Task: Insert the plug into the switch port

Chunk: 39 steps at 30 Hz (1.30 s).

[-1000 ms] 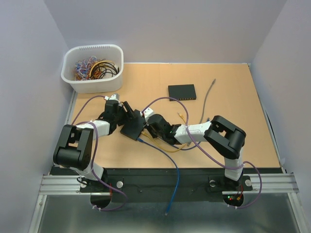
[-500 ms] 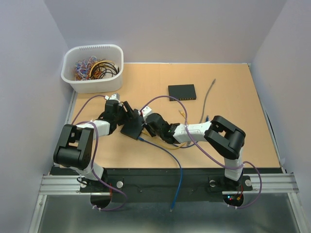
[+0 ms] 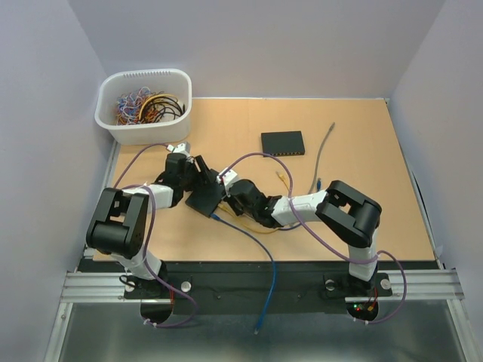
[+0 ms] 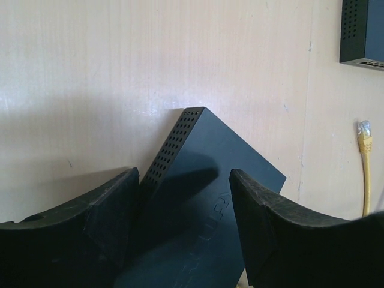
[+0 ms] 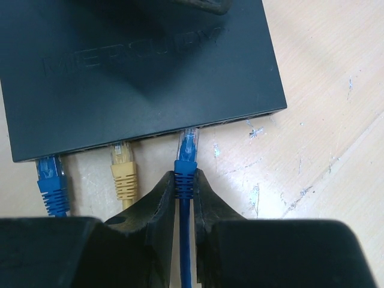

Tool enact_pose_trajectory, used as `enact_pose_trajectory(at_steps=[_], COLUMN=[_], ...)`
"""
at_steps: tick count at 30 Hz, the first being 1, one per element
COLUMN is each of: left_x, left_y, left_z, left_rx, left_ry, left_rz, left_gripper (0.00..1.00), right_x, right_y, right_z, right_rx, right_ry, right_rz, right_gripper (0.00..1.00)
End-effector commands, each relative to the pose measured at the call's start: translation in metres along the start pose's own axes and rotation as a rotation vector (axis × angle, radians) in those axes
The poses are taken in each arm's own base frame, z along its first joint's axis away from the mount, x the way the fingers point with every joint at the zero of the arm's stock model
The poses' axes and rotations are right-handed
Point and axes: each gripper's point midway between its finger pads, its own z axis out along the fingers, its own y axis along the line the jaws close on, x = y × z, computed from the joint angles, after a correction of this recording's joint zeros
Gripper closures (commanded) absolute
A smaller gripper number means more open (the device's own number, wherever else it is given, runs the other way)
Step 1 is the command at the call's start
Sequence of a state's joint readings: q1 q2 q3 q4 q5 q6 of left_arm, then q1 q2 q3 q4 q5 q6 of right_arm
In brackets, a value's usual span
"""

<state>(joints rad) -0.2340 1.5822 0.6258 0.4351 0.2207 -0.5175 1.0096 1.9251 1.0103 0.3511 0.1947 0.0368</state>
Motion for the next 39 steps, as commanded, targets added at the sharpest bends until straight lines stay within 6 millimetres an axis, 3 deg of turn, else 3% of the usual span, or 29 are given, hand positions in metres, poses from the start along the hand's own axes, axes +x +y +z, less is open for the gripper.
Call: enact_pose_trajectory(at_steps=[1, 13, 28, 39], left_x=[0.053, 0.080, 0.109, 0.124], left_y=[-0.017, -0.021, -0.019, -0.018], left_z=[0.004, 0.011, 0.004, -0.005], left_rx=[0.068, 0.077, 0.082, 0.102], left_ry=[0.193, 0.282, 0.356, 0.385], left_rz=[0.012, 0.044, 0.005, -0.038], left_gripper=[0.28, 0.29, 0.29, 0.29], right_x=[-0.046, -0.056, -0.070, -0.074], right_y=[0.037, 0.038, 0.043, 0.036], right_z=[-0.005, -0.012, -0.010, -0.001], right_rx=[-0.135, -0.140, -0.122, -0.011], right_ry=[-0.173, -0.259, -0.320, -0.340], right_rz=[0.005, -0.035, -0.080, -0.195], right_gripper=[1.00, 1.00, 0.99, 1.00])
